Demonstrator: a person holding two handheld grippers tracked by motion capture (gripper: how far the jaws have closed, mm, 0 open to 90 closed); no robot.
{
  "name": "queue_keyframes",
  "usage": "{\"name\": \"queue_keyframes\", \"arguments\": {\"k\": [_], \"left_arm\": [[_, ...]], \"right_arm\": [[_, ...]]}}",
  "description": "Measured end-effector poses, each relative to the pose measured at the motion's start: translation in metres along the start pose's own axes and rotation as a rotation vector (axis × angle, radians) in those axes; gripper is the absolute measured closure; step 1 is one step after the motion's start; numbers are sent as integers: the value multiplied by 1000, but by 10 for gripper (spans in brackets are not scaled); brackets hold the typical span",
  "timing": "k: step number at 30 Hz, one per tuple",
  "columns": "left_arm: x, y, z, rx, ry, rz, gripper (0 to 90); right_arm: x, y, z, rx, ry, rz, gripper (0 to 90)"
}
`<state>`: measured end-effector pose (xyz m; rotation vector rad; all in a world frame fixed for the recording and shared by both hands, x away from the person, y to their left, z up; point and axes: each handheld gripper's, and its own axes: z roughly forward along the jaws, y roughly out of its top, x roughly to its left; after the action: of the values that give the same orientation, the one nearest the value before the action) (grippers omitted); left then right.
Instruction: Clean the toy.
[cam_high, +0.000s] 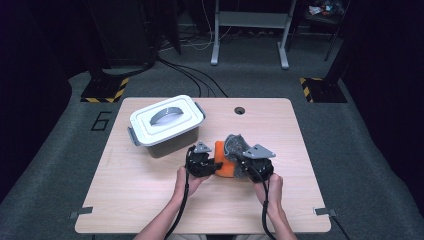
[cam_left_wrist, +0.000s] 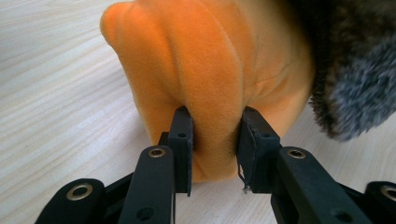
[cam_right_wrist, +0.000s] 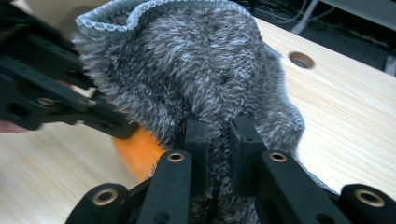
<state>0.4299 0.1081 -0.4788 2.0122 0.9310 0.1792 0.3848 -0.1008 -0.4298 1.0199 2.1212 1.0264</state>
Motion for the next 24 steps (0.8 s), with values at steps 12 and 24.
{"name": "queue_keyframes", "arguments": {"k": [12,24], "left_arm": [[-2,0,1,-2,-6,3,687],[-2,0,1,-4,-8,-9,673]], "right_arm": [[-13,-13,11,63,-33,32,798],[-45,-41,22,121,-59,179,797]]}}
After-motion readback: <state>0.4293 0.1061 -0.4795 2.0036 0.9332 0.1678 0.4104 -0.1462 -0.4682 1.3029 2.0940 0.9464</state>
